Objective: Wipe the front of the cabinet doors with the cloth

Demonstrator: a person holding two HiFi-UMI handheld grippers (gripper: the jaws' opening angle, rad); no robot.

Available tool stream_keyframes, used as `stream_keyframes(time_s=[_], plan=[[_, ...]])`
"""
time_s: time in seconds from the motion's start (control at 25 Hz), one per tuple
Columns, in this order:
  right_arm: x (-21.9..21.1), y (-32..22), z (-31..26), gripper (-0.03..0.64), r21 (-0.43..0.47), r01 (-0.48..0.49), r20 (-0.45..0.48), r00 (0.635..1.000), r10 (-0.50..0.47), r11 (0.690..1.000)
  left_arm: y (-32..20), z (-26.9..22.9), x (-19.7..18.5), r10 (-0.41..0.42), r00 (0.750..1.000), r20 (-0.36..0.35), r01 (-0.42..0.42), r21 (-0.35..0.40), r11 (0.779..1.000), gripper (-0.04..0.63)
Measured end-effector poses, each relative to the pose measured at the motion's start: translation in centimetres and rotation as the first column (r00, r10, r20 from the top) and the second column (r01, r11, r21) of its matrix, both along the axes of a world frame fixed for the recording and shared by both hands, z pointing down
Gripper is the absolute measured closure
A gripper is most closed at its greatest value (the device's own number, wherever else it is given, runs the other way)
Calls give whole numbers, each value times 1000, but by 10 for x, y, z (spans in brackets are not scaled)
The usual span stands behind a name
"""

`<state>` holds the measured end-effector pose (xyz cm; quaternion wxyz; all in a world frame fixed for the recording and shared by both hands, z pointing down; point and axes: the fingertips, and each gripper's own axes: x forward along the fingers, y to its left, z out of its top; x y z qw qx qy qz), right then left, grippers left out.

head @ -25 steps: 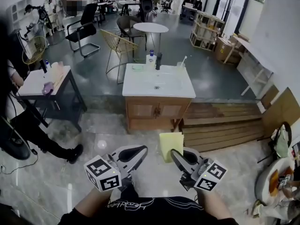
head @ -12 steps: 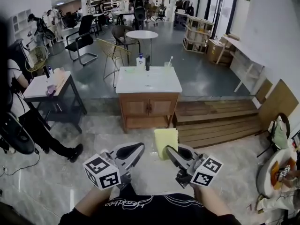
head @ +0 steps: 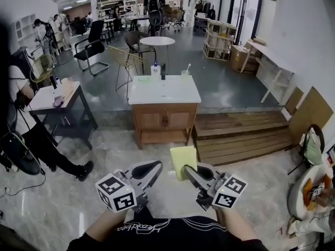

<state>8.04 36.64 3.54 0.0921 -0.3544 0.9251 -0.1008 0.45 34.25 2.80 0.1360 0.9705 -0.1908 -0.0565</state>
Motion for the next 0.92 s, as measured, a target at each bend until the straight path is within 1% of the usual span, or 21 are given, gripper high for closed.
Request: stream_keyframes(time_s=[0.44,0.92], plan=[[18,1,7,577,-13,-11,29,1000,11,1000,-1,7,16,2,1000,4,-2,-15,1000,591],[33,-8,11,577,-23,-31,57,998,33,999,-11,11,28,19,1000,25,-19,-12,1000,591]])
